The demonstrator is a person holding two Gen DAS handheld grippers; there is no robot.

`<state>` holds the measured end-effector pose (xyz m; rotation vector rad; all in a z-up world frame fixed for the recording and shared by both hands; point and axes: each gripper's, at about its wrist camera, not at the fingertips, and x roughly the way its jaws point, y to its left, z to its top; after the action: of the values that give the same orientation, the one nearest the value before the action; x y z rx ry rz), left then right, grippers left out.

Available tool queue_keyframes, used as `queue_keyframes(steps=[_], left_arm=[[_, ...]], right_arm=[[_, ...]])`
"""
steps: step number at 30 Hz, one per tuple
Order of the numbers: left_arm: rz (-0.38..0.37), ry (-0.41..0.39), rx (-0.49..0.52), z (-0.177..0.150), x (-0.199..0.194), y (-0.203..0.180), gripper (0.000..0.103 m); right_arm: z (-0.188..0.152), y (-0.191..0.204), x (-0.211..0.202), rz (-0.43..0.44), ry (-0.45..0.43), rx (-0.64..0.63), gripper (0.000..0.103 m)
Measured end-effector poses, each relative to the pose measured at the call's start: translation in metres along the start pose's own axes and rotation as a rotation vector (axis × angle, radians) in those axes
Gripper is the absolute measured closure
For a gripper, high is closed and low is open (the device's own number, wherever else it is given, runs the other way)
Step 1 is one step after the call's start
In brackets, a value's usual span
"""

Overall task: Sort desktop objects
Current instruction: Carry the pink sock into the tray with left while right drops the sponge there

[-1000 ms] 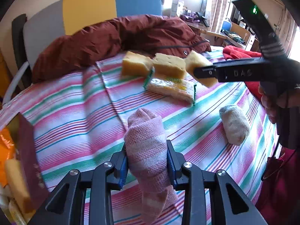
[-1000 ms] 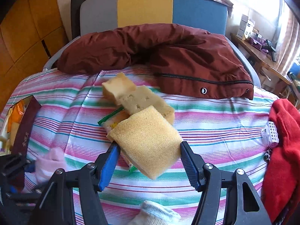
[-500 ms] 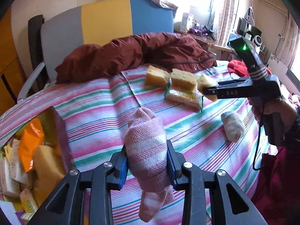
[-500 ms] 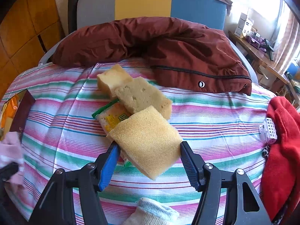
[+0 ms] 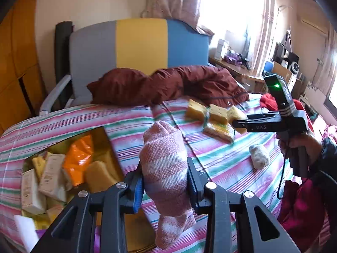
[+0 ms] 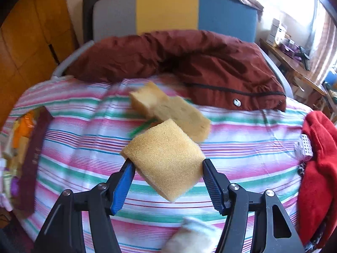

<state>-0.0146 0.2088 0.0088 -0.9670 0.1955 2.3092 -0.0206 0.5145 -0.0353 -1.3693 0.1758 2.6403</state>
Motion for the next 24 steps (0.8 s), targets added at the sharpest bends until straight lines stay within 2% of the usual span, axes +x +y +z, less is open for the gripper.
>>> queue_keyframes(steps=[5,18,24], left_arm=[[0.028,-0.010,-0.059,-0.010,-0.019,0.032,0.069],[0.201,-0.003,-0.327,-0.071,-0.058,0.164,0.069],[0.229,0.001,-0.378,-0.085,-0.057,0.194,0.068]], right_arm=[[0.003,0.062,-0.019,0.087,-0.031,-0.084,0.038],[-0.021,0.234,-0.058,0.386,-0.084,-0.288,0.037],[-0.034,0.289,-0.052,0.448,-0.055,-0.334,0.037]])
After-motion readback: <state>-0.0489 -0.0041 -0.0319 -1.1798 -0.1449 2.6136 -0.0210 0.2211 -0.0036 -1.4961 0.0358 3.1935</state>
